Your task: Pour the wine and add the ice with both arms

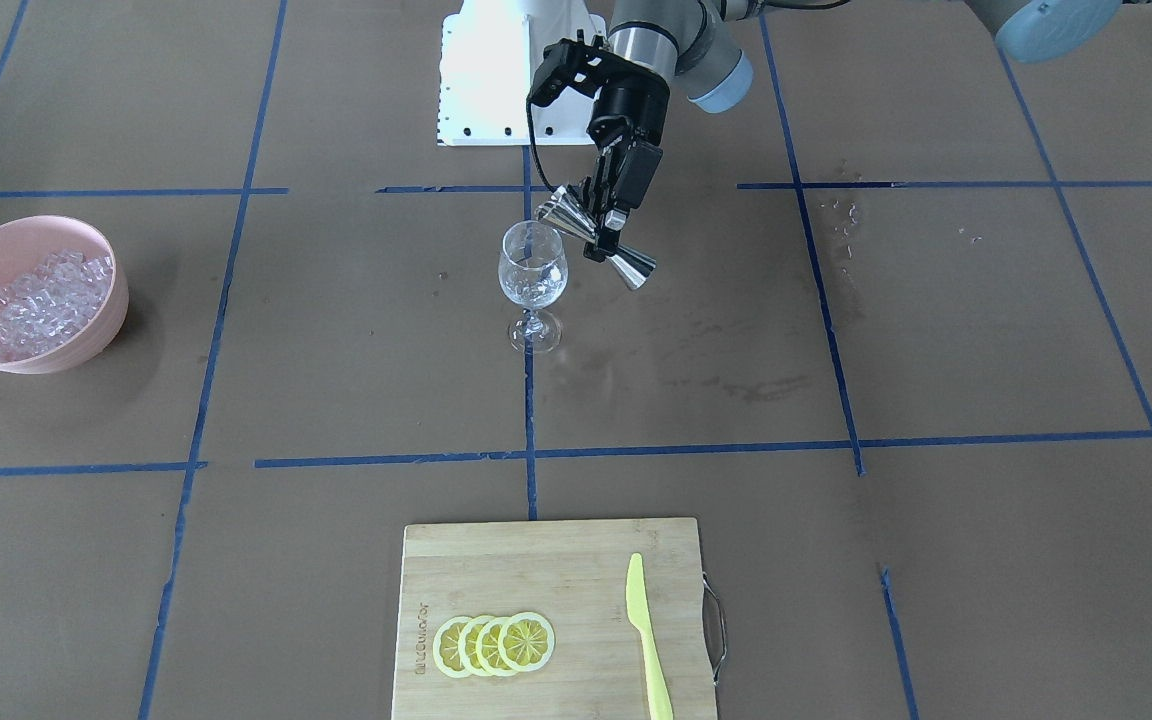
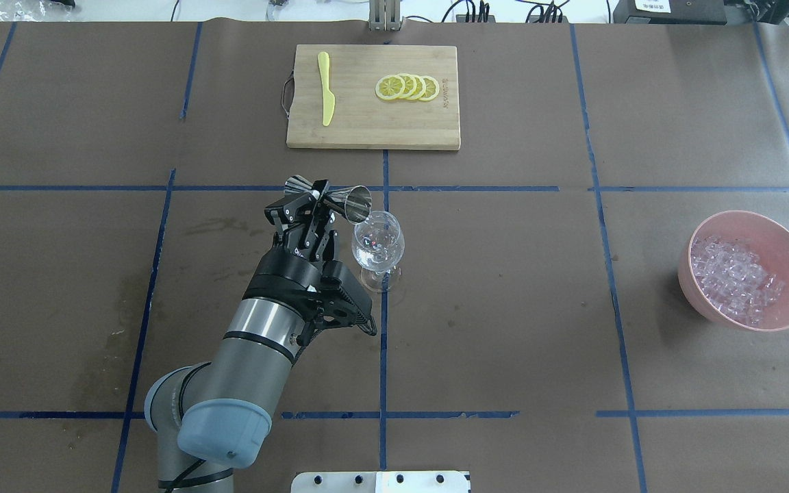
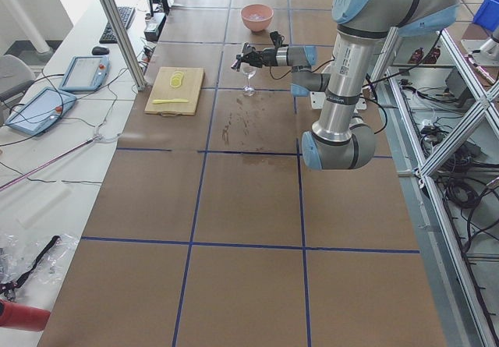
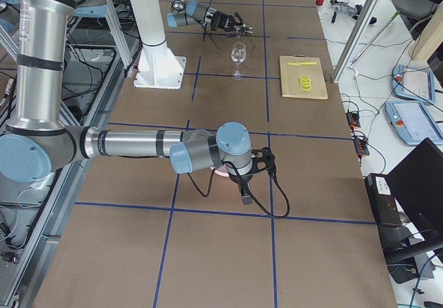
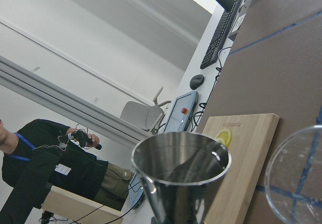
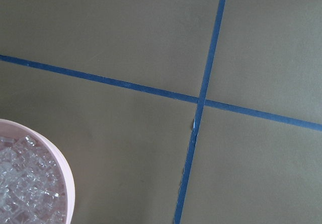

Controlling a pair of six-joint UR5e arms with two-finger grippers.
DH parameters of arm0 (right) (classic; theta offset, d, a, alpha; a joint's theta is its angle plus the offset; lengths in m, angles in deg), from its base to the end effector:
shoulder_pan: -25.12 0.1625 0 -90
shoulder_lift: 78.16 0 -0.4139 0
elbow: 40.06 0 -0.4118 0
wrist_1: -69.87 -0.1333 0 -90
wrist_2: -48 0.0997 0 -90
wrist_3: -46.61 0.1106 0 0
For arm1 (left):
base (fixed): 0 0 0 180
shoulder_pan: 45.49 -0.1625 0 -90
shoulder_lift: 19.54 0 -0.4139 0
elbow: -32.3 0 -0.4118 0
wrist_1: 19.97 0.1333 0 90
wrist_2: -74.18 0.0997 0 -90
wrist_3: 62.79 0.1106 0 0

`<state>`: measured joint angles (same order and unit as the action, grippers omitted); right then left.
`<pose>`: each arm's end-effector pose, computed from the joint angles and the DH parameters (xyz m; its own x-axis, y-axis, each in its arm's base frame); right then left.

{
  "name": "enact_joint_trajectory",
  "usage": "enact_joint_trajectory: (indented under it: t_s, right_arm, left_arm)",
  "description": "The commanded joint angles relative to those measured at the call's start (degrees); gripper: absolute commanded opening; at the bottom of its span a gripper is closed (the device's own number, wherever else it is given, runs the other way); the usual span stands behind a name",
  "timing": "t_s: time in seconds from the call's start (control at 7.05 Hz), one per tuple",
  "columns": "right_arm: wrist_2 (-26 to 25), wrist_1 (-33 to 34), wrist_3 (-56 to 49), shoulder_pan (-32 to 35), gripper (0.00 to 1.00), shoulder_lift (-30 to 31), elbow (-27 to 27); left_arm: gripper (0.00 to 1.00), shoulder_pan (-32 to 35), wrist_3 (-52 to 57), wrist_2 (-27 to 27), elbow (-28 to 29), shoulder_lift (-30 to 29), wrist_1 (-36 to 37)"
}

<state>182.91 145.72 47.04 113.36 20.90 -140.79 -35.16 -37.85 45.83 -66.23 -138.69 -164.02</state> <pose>0.0409 -0.4652 0.6074 0.7022 -0.2069 0.6813 0.0243 0.9632 0.2675 0.5263 -0.3304 0.1710 0.8744 0.2783 0.3974 -0.3739 -0.1354 0.9175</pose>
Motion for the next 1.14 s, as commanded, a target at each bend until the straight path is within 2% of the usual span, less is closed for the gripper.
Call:
enact_joint_trajectory:
  t_s: [0.0, 0.99]
  right_arm:
    - [0.09, 0.0, -0.07, 0.0, 1.0, 0.0, 0.35]
    - [0.09, 0.0, -0.07, 0.0, 1.0, 0.08, 0.44]
  left_arm:
    - [0.0, -0.22, 7.81, 0.93, 0.0, -0.38, 0.0]
    - [0.0, -0.22, 26.97, 4.44, 0.18, -1.97, 0.0]
